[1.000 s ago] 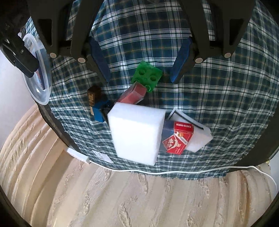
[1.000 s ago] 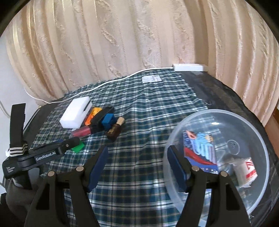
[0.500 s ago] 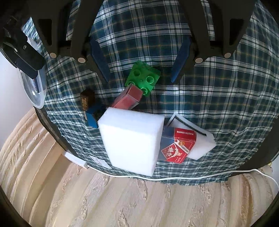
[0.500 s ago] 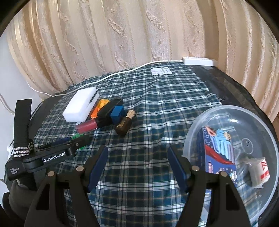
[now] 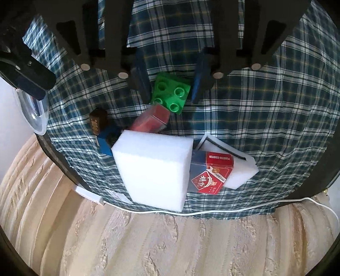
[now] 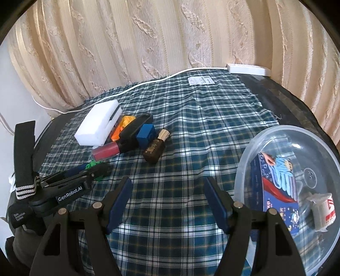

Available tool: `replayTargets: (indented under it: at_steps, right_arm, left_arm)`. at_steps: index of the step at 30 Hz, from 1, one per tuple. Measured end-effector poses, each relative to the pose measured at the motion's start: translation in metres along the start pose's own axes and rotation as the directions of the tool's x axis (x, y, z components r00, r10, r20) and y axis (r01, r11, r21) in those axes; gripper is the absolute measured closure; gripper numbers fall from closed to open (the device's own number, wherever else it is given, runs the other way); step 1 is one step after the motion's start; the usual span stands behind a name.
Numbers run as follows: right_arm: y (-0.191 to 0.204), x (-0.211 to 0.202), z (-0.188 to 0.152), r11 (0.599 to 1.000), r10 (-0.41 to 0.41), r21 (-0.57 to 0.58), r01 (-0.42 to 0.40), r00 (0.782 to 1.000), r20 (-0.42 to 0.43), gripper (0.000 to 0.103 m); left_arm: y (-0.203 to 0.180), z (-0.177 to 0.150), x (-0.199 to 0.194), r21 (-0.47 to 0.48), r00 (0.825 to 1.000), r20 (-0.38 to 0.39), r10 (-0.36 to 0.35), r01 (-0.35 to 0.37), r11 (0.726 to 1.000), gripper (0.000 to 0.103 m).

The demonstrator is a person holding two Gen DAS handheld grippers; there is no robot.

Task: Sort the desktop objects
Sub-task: 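Move the left tool to the green Lego block and grasp it, then grasp the brown gold-capped bottle with the right tool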

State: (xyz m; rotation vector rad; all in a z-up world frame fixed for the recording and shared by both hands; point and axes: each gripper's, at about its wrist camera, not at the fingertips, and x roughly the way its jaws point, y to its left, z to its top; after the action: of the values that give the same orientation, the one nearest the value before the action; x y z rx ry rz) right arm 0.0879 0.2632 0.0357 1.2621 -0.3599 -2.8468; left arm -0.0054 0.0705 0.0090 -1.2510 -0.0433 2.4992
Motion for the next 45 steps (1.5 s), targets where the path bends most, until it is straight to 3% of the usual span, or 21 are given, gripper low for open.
replayTargets:
  at_steps: [7, 15, 19, 37, 45]
  right_arm:
    - [0.001, 0.011, 0.009, 1.0, 0.006, 0.008, -0.005, 0.999, -0.045, 0.029]
    - [0.016, 0.031, 0.031, 0.998, -0.017, -0.058, 0.012, 0.997, -0.074, 0.029]
    - [0.018, 0.047, 0.037, 0.998, -0.009, -0.058, 0.003, 0.995, -0.099, 0.038]
    - [0.021, 0.083, 0.045, 0.997, -0.04, -0.067, 0.032, 0.991, -0.125, 0.055]
    - [0.015, 0.082, 0.046, 0.996, -0.064, -0.063, 0.057, 0.991, -0.115, 0.057]
  left_arm:
    - [0.004, -0.002, -0.004, -0.017, 1.0, 0.029, 0.001, -0.001, 1.0, 0.063]
    - [0.009, -0.005, -0.016, -0.027, 0.996, 0.08, 0.028, -0.026, 0.999, 0.063]
    - [0.013, -0.005, -0.018, -0.039, 0.997, 0.077, 0.018, -0.015, 0.999, 0.063]
    - [0.009, -0.007, -0.018, -0.052, 0.998, 0.056, -0.01, 0.013, 0.999, 0.063]
    - [0.007, -0.007, -0.016, -0.044, 0.999, 0.048, -0.012, 0.014, 0.999, 0.063]
